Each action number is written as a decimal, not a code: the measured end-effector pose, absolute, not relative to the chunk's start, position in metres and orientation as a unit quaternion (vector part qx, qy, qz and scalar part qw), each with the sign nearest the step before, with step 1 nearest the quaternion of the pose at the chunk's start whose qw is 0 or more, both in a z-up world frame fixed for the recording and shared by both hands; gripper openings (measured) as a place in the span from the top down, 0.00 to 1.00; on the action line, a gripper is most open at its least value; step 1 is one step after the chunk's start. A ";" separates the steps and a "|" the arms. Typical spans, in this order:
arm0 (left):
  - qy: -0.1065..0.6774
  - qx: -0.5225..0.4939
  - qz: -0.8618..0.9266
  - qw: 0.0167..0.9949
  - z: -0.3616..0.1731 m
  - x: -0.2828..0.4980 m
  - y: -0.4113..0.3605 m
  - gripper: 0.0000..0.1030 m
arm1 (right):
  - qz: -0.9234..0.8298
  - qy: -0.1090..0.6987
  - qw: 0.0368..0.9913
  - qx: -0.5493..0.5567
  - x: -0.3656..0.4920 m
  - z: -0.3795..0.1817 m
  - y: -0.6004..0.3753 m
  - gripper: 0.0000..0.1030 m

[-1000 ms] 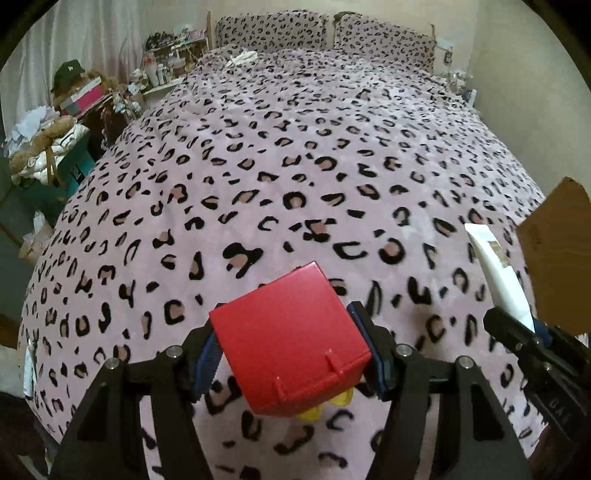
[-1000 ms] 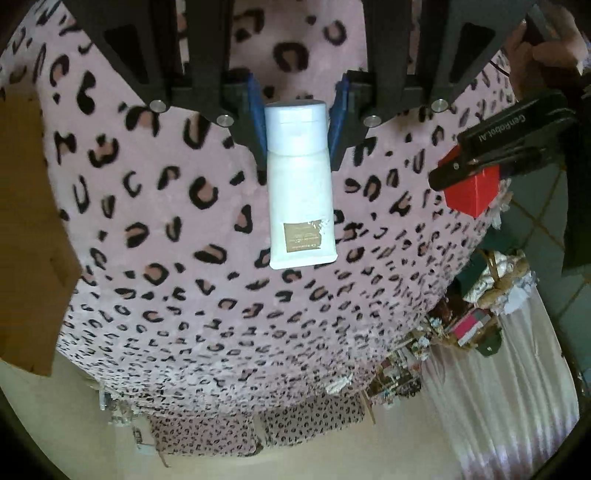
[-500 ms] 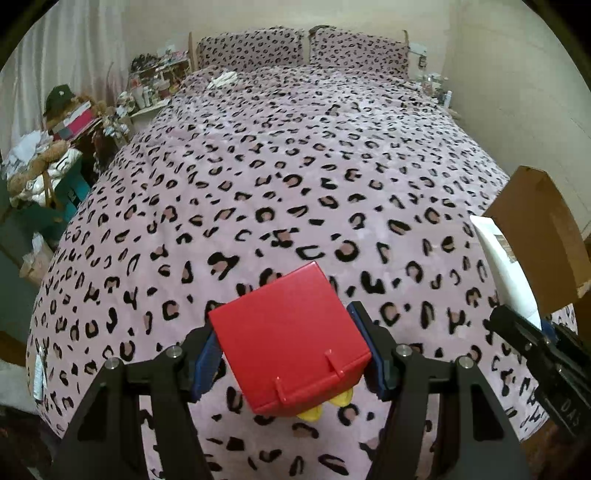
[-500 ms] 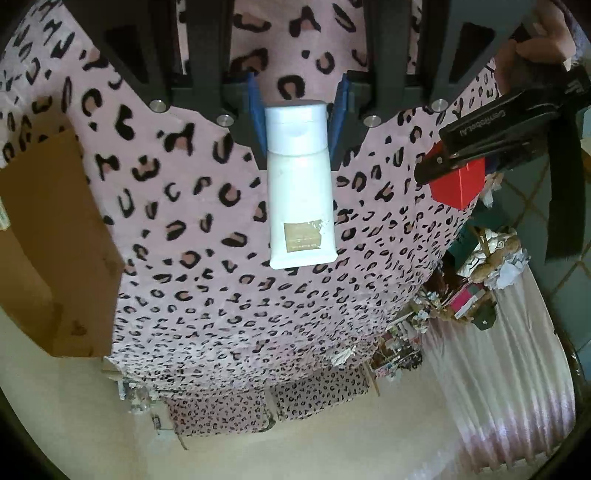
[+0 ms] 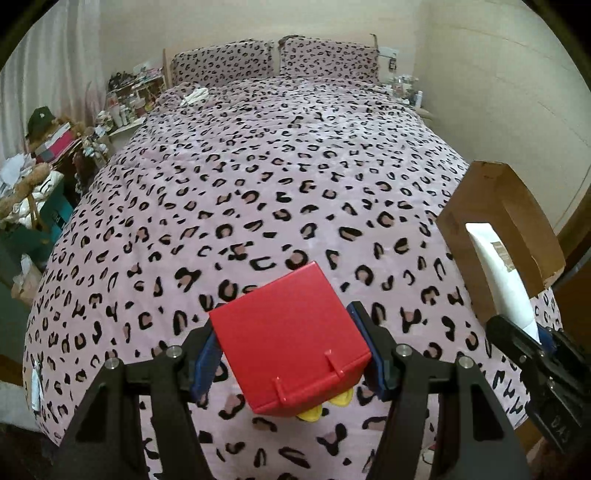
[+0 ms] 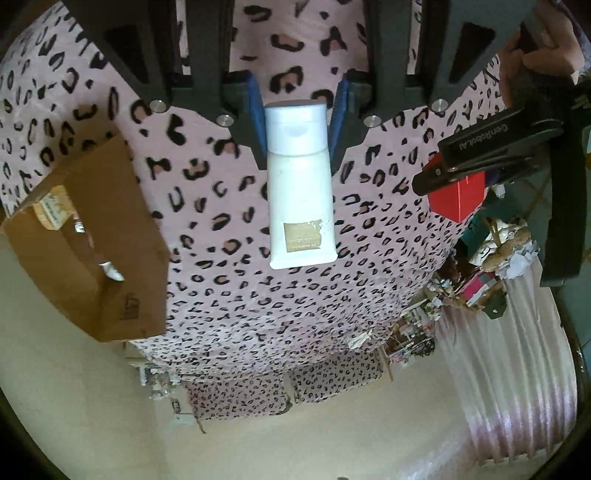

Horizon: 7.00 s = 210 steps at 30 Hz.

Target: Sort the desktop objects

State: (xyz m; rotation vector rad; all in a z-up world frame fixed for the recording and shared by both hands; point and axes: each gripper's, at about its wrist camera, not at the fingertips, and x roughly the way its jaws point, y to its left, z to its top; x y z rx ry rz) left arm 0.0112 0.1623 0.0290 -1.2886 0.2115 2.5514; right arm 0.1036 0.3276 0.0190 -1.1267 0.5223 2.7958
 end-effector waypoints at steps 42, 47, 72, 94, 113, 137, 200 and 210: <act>0.123 -0.435 0.853 0.259 0.038 0.044 0.314 0.37 | 0.909 0.198 0.148 -0.337 0.175 0.032 0.427 0.70; 0.127 -0.434 0.851 0.267 0.039 0.047 0.324 0.37 | 0.908 0.196 0.155 -0.336 0.180 0.033 0.432 0.70; 0.153 -0.421 0.833 0.324 0.044 0.060 0.398 0.37 | 0.900 0.213 0.204 -0.321 0.208 0.032 0.482 0.70; 0.166 -0.426 0.823 0.336 0.035 0.031 0.439 0.37 | 0.899 0.208 0.207 -0.326 0.179 0.032 0.517 0.70; 0.151 -0.453 0.788 0.388 0.051 -0.024 0.488 0.37 | 0.897 0.212 0.219 -0.320 0.152 0.039 0.549 0.70; 0.160 -0.467 0.769 0.406 0.022 -0.080 0.536 0.37 | 0.888 0.210 0.218 -0.347 0.102 0.013 0.577 0.70; 0.180 -0.439 0.823 0.313 0.025 0.008 0.436 0.11 | 0.858 0.194 0.261 -0.398 0.170 0.022 0.541 0.55; 0.178 -0.449 0.818 0.313 0.012 0.035 0.427 0.11 | 0.839 0.204 0.271 -0.425 0.183 -0.001 0.539 0.55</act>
